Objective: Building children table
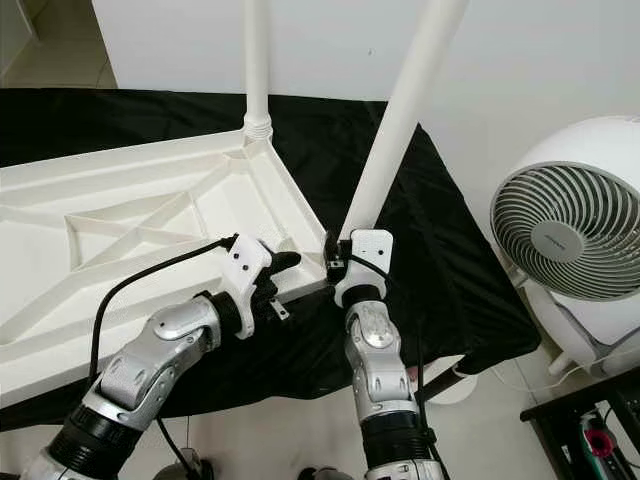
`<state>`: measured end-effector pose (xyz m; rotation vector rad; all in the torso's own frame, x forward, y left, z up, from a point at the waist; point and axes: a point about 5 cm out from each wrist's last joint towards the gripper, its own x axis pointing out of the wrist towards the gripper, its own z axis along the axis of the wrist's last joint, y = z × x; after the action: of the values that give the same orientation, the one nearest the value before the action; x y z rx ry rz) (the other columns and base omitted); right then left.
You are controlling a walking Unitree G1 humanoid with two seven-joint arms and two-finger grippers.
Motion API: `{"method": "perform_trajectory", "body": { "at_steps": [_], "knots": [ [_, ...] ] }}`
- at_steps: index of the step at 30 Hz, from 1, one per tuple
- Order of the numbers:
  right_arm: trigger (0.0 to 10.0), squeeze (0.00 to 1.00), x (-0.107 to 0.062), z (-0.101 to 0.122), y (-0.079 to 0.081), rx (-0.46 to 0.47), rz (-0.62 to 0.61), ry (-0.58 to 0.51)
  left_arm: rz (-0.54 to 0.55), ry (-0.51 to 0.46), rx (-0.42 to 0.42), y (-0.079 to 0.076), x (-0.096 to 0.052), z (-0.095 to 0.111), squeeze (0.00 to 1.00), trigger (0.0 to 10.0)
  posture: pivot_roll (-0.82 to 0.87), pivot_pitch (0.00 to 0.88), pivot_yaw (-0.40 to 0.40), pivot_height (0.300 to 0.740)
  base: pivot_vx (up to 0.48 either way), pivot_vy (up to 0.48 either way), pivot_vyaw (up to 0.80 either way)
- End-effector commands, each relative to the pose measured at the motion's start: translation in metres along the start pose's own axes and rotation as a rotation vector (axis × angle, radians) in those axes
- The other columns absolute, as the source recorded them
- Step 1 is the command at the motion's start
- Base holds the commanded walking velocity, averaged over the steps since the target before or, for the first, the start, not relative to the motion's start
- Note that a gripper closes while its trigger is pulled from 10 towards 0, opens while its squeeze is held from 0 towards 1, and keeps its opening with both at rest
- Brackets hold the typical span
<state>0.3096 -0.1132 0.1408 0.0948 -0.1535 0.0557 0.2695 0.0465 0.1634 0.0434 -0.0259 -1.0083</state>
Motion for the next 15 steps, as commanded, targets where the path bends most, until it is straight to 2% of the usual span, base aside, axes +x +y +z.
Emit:
{"method": "perform_trajectory", "body": {
  "at_steps": [1,3,4,5,6,10,13,14,15],
  "knots": [
    [10.0,0.0,-0.005,-0.011,-0.004,-0.004,-0.033,0.063,-0.1,-0.015,-0.002,-0.009,0.0,0.002,0.0,10.0,0.08,0.109,-0.112,0.74,0.0,0.0,0.0],
    [10.0,0.0,-0.005,-0.01,-0.004,0.006,-0.024,0.064,-0.1,-0.01,-0.003,-0.008,-0.002,0.0,0.0,10.0,0.08,0.109,-0.106,0.74,0.0,0.0,0.0],
    [10.0,0.17,-0.005,-0.008,-0.004,0.008,-0.021,0.062,-0.101,-0.006,0.0,-0.008,-0.003,-0.001,0.0,10.0,0.08,0.11,-0.101,0.74,0.0,0.0,0.0],
    [10.0,0.97,-0.005,-0.007,-0.004,0.008,-0.019,0.06,-0.102,-0.003,0.002,-0.008,-0.004,-0.002,0.0,10.0,0.08,0.11,-0.101,0.74,0.0,0.0,0.0],
    [10.0,1.0,-0.005,-0.007,-0.004,0.015,-0.006,0.06,-0.103,0.001,0.002,-0.008,-0.005,-0.003,0.0,10.0,0.08,0.11,-0.099,0.74,0.0,0.0,0.0],
    [10.0,1.0,-0.003,-0.003,-0.008,0.02,0.034,0.051,-0.094,0.009,0.008,-0.007,-0.008,-0.006,0.0,10.0,0.08,0.11,-0.089,0.74,0.0,0.0,0.0],
    [10.0,1.0,-0.001,0.003,-0.014,0.043,0.155,0.045,-0.073,0.011,0.018,-0.004,-0.01,-0.008,0.0,10.0,0.08,0.109,-0.086,0.74,0.0,0.0,0.0],
    [10.0,0.93,0.0,0.005,-0.017,0.047,0.192,0.043,-0.062,0.014,0.025,-0.003,-0.011,-0.009,0.0,10.0,0.08,0.106,-0.083,0.74,0.0,0.0,0.0],
    [10.0,0.93,0.0,0.007,-0.018,0.049,0.212,0.043,-0.056,0.016,0.029,-0.003,-0.011,-0.009,0.0,10.0,0.08,0.106,-0.083,0.74,0.0,0.0,0.0]
  ]
}}
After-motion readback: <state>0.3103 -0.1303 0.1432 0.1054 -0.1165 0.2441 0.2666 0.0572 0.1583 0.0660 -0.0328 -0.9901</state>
